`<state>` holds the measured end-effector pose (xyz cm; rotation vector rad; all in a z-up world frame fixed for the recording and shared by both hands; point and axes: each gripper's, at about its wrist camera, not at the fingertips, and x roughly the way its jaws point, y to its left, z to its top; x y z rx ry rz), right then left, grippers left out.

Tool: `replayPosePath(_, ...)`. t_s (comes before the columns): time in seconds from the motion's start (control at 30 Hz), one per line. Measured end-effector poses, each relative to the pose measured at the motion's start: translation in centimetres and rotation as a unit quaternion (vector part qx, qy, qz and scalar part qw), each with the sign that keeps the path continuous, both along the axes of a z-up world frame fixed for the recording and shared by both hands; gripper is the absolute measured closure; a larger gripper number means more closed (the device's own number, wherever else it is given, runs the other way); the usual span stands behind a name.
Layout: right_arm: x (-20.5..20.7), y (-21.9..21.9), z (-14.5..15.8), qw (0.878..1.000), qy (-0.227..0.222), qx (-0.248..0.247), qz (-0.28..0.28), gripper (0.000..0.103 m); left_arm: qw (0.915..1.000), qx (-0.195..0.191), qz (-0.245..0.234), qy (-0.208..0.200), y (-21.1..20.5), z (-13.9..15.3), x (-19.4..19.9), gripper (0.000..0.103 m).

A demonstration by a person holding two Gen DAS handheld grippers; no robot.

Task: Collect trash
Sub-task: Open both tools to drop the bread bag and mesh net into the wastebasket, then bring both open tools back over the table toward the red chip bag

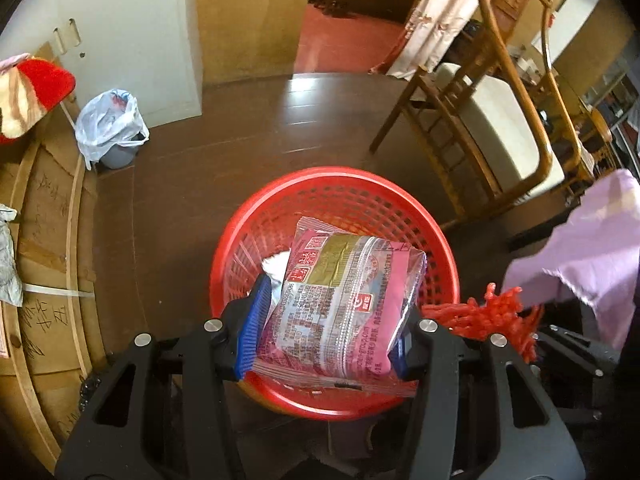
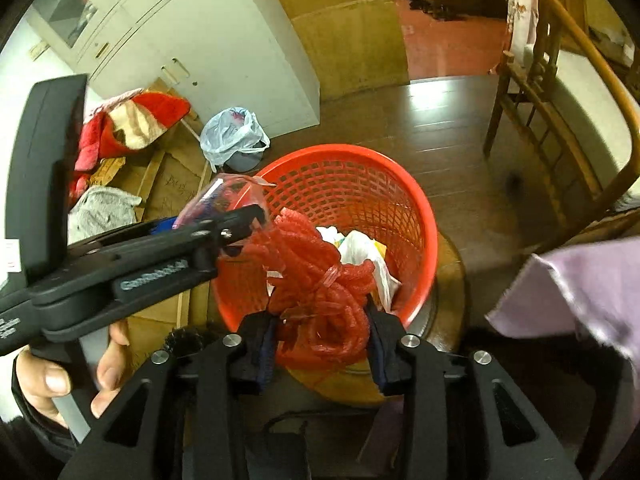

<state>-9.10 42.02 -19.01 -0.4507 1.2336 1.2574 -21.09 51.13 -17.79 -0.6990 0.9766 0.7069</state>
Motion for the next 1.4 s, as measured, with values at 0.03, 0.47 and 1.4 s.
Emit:
replayPosePath(0.03,0.4,0.0,-0.2,1.0,0.005,0.004,-0.006,0.054,1.0,-0.004,0.001,0.0,0.3,0.0,0.1,0.048)
replayPosePath(0.47,1.9,-2.5,1.7,0.999,-0.01,0.017,-0.039,0.033,0.9998,-0.003,0.007,-0.019,0.5,1.9,-0.3,0.021)
replayPosePath(1.4,9.3,-42.9,20.1,0.903,-0.183,0.101,-0.376,0.015,0.9206,0.117,-0.349,-0.129,-29.8,19.1,14.3,0.013)
